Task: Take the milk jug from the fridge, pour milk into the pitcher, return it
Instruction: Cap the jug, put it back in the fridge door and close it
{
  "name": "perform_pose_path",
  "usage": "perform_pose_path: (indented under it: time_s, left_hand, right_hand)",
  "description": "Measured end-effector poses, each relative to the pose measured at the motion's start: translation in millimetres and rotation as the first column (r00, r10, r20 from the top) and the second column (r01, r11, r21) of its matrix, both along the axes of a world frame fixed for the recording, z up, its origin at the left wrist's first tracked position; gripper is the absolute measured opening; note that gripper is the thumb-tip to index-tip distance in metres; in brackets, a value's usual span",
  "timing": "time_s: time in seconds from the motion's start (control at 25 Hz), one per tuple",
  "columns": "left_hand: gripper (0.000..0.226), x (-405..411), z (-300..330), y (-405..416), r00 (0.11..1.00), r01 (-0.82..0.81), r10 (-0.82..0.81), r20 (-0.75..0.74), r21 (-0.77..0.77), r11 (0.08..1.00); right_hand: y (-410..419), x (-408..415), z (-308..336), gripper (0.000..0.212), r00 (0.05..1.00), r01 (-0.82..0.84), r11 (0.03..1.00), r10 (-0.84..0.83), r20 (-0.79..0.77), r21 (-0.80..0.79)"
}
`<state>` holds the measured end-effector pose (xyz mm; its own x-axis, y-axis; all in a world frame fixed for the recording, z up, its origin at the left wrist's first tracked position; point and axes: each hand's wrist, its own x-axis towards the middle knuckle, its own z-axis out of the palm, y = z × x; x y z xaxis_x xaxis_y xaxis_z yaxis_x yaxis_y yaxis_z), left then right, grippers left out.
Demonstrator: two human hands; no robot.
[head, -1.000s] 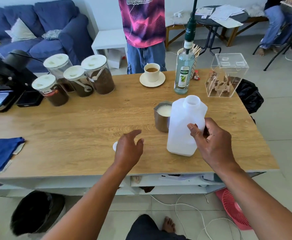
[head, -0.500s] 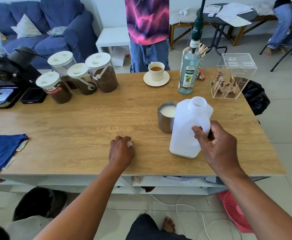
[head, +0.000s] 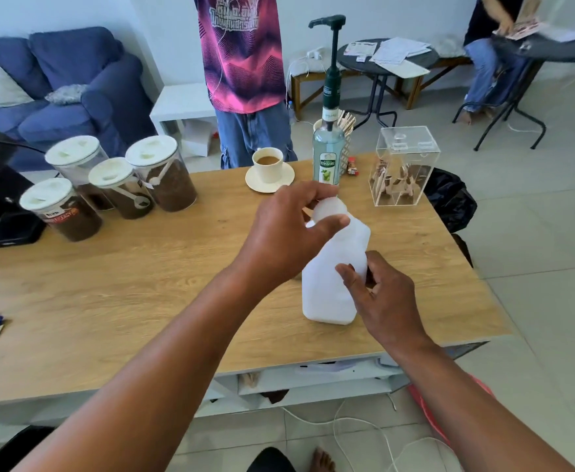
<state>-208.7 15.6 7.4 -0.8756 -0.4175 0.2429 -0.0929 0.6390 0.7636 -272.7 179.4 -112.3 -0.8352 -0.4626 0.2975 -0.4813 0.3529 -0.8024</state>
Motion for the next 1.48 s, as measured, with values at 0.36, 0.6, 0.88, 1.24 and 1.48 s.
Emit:
perform_pose_path:
  time_s: [0.36, 0.6, 0.88, 1.24, 1.48]
  left_hand:
    - [0.048, -22, -16, 8, 0.998, 0.055, -0.057, 0.001, -0.286, 0.957]
    - [0.037, -14, -17, 4, 0.983, 0.185, -0.184, 0.022, -0.112, 0.976]
    - [0.035, -14, -14, 3, 0.988, 0.155, -0.152, 0.029, -0.172, 0.973]
    - [0.043, -19, -19, 6, 0.992, 0.122, -0.115, 0.049, -0.191, 0.974]
    - [0.057, -26, -31, 7, 0.998, -0.055, 0.065, 0.025, -0.277, 0.959]
  right_hand:
    - [0, 0, 5, 0.045, 1.000, 0.021, 1.000, -0.021, -0.004, 0.008]
    - [1, -2, 2, 0.034, 1.000, 0.012, 1.000, -0.012, 0.015, -0.006]
    - [1, -1, 2, 0.037, 0.999, 0.003, 1.000, -0.003, 0.034, -0.016]
    - [2, -2, 4, 0.035, 0.998, -0.012, 1.000, 0.011, 0.065, 0.012]
    - [4, -7, 5, 0.033, 0.998, -0.013, 0.999, 0.011, 0.058, 0.033]
